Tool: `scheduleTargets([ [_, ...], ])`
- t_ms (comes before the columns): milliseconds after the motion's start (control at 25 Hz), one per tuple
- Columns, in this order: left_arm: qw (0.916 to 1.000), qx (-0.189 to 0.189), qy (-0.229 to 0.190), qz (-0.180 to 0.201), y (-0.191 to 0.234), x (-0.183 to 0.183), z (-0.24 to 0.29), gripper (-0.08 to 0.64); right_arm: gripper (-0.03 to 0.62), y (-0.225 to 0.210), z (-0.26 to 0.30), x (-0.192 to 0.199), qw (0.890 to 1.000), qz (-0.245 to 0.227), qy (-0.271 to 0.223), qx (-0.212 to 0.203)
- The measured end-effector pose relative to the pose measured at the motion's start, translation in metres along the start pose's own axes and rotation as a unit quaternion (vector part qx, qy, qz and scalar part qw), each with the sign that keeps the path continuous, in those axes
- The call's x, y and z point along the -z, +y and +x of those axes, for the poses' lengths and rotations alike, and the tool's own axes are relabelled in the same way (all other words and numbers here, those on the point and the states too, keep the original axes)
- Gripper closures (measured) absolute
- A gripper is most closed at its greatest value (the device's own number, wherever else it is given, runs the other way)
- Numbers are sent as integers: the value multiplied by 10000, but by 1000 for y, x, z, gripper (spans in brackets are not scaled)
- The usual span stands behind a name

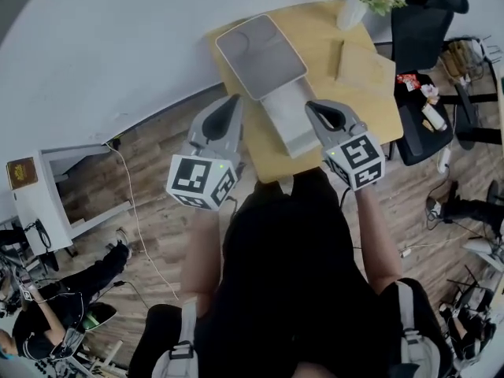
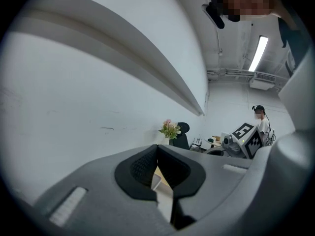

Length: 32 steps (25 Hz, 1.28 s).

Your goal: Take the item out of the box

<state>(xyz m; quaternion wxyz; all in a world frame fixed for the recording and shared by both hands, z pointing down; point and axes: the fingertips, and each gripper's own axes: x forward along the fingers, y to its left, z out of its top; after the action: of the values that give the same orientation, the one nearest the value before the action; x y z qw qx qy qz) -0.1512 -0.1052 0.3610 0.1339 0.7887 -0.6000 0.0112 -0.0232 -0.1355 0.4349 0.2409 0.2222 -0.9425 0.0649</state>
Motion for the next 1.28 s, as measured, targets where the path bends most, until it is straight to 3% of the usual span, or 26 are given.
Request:
scheduleTargets([
  [480, 9981, -538, 201, -225, 18, 17, 14, 557, 588, -10, 61, 56, 9935, -29, 838, -771],
  [600, 9974, -618, 264, -274, 20, 23, 14, 557, 555, -9, 73, 75, 9898, -4, 1083, -923],
  [1280, 9931, -869, 631, -470, 35, 62, 1, 557, 455, 2, 144, 137, 9734, -134, 1922, -1236],
])
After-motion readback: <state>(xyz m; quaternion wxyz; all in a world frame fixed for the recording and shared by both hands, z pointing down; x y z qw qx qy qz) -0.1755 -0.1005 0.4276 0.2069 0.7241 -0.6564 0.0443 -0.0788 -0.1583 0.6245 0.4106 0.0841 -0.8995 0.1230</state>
